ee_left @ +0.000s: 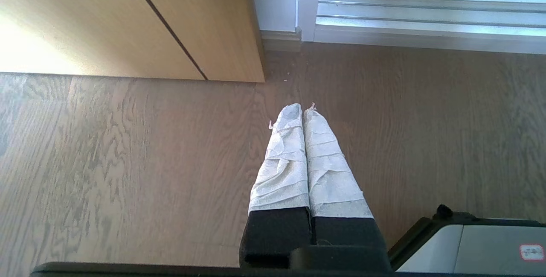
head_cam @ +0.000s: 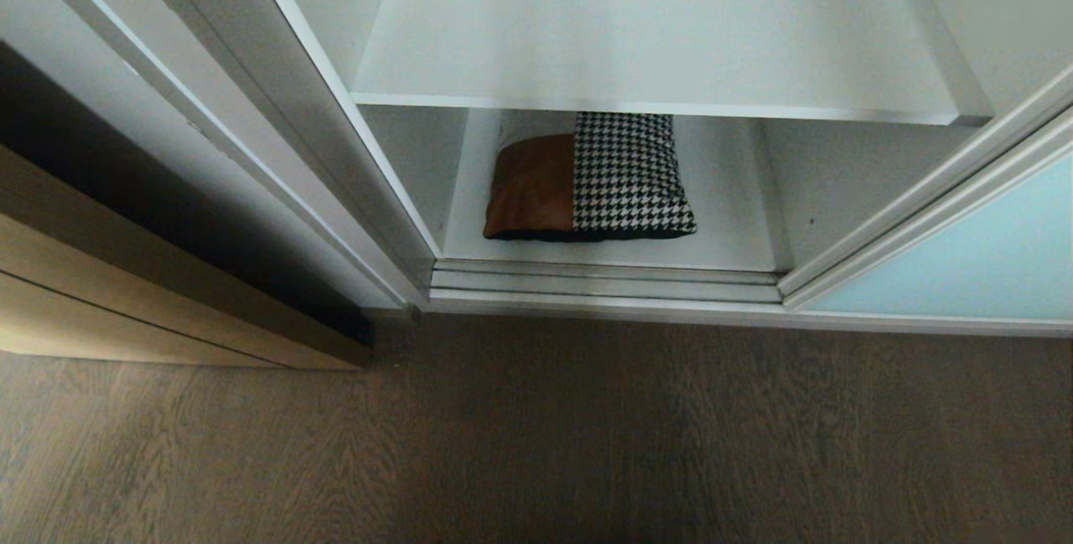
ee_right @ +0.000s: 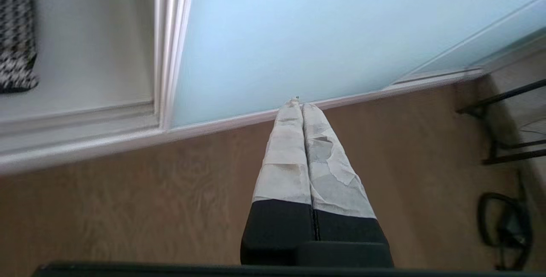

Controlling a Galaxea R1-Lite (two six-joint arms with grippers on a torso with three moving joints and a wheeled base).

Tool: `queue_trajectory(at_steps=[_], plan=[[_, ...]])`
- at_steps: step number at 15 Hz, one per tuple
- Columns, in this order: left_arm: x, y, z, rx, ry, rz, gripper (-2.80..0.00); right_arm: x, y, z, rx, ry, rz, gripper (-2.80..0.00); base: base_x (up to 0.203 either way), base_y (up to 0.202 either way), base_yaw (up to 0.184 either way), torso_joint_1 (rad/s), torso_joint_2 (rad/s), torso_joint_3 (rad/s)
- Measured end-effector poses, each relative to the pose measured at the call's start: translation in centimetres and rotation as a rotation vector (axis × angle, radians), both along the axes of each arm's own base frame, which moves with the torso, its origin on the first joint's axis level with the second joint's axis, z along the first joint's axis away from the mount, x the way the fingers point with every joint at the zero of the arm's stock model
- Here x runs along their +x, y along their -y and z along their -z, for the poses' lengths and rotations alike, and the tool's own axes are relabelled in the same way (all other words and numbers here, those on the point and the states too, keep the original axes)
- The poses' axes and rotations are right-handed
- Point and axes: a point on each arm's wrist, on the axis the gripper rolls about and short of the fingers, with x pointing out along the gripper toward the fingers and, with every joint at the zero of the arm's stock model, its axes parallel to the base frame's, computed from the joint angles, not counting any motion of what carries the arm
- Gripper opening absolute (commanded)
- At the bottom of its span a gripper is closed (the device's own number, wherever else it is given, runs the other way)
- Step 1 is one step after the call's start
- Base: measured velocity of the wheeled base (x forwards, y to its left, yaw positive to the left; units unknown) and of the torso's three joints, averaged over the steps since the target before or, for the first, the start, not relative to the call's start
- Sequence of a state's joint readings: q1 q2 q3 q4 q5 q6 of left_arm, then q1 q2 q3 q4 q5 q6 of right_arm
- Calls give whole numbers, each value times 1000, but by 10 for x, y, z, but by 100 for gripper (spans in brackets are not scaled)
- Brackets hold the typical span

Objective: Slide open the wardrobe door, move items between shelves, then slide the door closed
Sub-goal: Close the door

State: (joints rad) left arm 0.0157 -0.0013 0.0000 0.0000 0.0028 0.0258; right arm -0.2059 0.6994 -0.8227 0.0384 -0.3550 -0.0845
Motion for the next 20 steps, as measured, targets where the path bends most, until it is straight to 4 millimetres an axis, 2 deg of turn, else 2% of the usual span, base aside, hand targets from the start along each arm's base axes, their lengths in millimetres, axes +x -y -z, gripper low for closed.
queue_trajectory(at_steps=[3, 5, 10, 15, 20], plan=[[0, 0, 0, 0, 0, 0, -280, 2, 2, -26, -12, 16, 23, -280, 0, 0, 0, 0, 0, 0], [0, 0, 0, 0, 0, 0, -280, 1, 2, -43, -31, 23, -36, -280, 0, 0, 0, 0, 0, 0], [0, 0, 0, 0, 0, 0, -280, 12, 8, -76, -112, 91, -176, -280, 0, 0, 0, 0, 0, 0], [0, 0, 0, 0, 0, -1, -280, 30, 30, -81, -104, 66, -254, -280, 0, 0, 0, 0, 0, 0], [0, 0, 0, 0, 0, 0, -280, 33, 42, -77, -93, 41, -233, -280, 0, 0, 0, 0, 0, 0]])
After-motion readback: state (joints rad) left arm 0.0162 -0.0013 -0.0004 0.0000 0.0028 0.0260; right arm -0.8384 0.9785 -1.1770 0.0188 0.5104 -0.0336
